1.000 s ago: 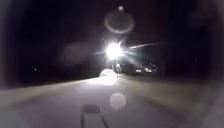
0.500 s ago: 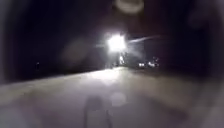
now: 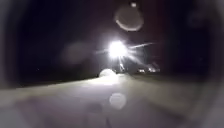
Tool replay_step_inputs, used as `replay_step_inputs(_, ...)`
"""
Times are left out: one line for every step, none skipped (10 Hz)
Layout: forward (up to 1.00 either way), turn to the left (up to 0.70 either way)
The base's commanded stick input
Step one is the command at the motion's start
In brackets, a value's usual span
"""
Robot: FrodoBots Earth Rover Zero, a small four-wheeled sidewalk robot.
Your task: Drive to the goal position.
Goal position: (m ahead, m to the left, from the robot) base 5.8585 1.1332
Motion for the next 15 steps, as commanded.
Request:
replay_step_inputs(1.00,0.15)
replay_step_inputs(1.00,0.18)
replay_step_inputs(1.00,0.20)
replay_step_inputs(1.00,0.17)
replay_step_inputs(1.00,0.05)
replay_step_inputs(1.00,0.04)
replay_step_inputs(1.00,0.03)
replay_step_inputs(1.00,0.02)
replay_step_inputs(1.00,0.00)
replay_step_inputs(1.00,-0.02)
replay_step_inputs(1.00,-0.03)
replay_step_inputs(1.00,-0.05)
replay_step_inputs(1.00,-0.04)
replay_step_inputs(1.00,-0.02)
replay_step_inputs(1.00,0.00)
